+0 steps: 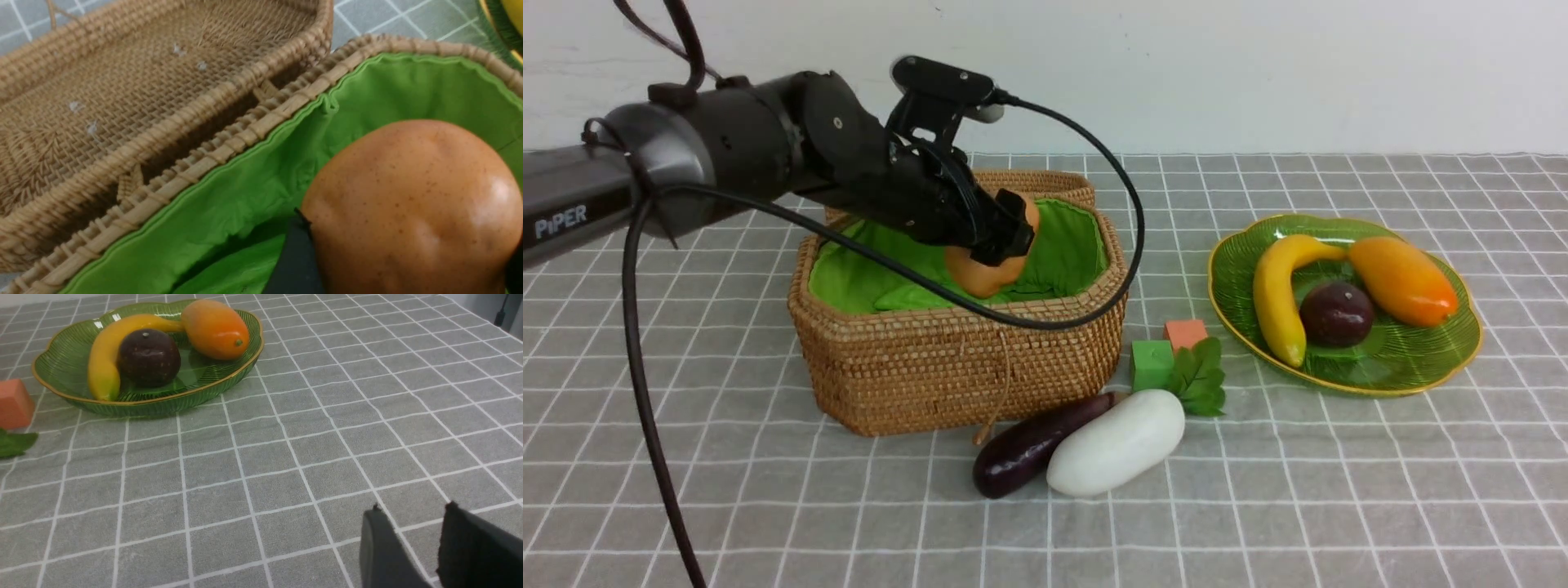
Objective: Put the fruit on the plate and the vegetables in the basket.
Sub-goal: Grab a potato with your left arm and place it in the basket on the left, then take a daikon with your left arm and place it on the basket on the left.
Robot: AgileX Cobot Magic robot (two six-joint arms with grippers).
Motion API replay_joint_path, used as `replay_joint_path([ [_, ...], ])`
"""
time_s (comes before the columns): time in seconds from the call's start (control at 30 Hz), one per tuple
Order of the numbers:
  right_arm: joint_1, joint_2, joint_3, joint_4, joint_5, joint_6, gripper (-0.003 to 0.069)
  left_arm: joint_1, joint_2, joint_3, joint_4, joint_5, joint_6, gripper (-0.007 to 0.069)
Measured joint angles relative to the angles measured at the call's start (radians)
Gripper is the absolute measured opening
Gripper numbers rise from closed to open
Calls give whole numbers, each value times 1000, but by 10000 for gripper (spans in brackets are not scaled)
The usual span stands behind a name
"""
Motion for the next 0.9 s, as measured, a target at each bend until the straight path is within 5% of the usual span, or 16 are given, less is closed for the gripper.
replay_joint_path([
  [0.2,0,0,0,0,0,0,236,0,-19,0,0,16,-5,664],
  [0.5,0,0,0,0,0,0,237,-15,-122,0,-8,155,-90,633],
  [0.7,0,0,0,0,0,0,237,-172,-148,-2,56,309,-99,622],
  [0.9,0,0,0,0,0,0,237,-384,-78,-3,360,300,-379,612],
])
